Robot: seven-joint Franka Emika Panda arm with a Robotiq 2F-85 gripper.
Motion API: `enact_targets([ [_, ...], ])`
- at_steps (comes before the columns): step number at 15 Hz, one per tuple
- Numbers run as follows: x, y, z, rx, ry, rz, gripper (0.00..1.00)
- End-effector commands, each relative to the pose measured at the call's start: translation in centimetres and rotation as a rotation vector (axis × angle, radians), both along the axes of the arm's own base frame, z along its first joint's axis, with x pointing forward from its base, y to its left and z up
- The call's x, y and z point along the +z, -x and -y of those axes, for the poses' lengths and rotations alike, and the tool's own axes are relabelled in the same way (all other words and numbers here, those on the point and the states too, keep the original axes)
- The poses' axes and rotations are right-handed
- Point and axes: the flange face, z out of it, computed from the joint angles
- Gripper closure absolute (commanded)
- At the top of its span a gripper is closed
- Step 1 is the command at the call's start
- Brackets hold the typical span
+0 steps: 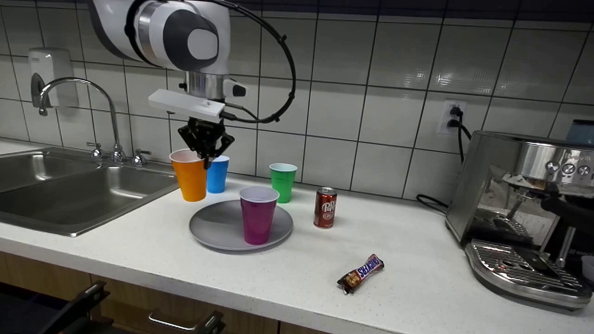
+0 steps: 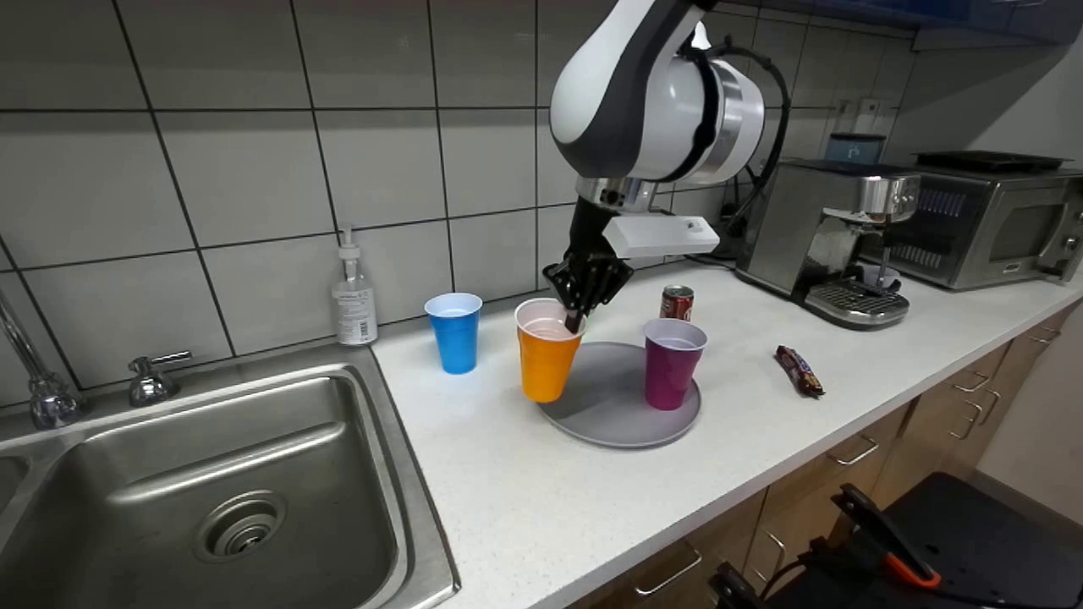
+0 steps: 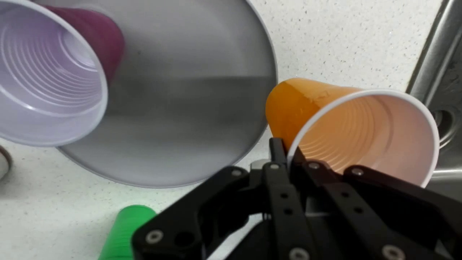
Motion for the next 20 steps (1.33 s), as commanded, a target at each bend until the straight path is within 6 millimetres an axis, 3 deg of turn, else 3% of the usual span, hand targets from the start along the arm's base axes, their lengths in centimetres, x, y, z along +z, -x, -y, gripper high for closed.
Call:
enact_targets([
  [1,0.5,1.8,1.7,-0.026,0.014,0.005,0.99],
  [11,-1.5,3.0,6.6,-0.125,0.043,-0.053,0.99],
  [20,-2.9,3.4,6.8,-0.138,0.046,-0.090,0.99],
])
